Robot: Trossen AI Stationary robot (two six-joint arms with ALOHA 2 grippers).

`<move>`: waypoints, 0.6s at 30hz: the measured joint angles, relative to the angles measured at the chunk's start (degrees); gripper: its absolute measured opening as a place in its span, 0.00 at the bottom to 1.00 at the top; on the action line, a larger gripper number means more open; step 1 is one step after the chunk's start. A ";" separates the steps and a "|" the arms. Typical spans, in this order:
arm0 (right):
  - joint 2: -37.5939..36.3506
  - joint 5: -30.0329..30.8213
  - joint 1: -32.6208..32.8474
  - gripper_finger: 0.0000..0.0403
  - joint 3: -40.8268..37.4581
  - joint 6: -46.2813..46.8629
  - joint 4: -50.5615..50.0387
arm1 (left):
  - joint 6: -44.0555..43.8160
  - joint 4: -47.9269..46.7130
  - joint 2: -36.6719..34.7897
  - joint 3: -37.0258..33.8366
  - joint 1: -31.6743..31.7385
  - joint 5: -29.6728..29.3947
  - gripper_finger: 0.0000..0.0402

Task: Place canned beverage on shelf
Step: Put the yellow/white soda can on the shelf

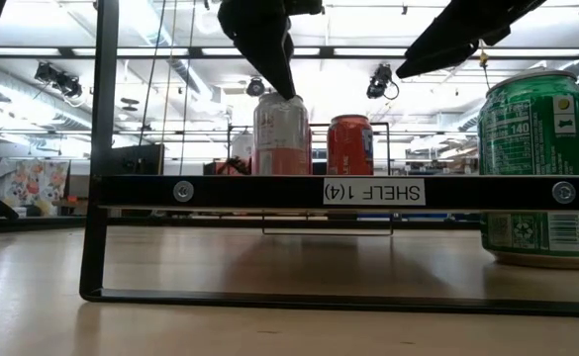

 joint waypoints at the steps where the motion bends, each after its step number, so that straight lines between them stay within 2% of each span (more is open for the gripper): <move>1: 0.00 -0.02 0.00 0.89 0.00 -0.04 -0.15 | 0.49 0.45 0.00 0.00 0.00 0.00 0.92; 18: 0.00 0.07 0.09 0.89 -0.02 -0.20 -0.65 | -0.03 3.11 -6.56 -0.02 -0.95 0.31 0.92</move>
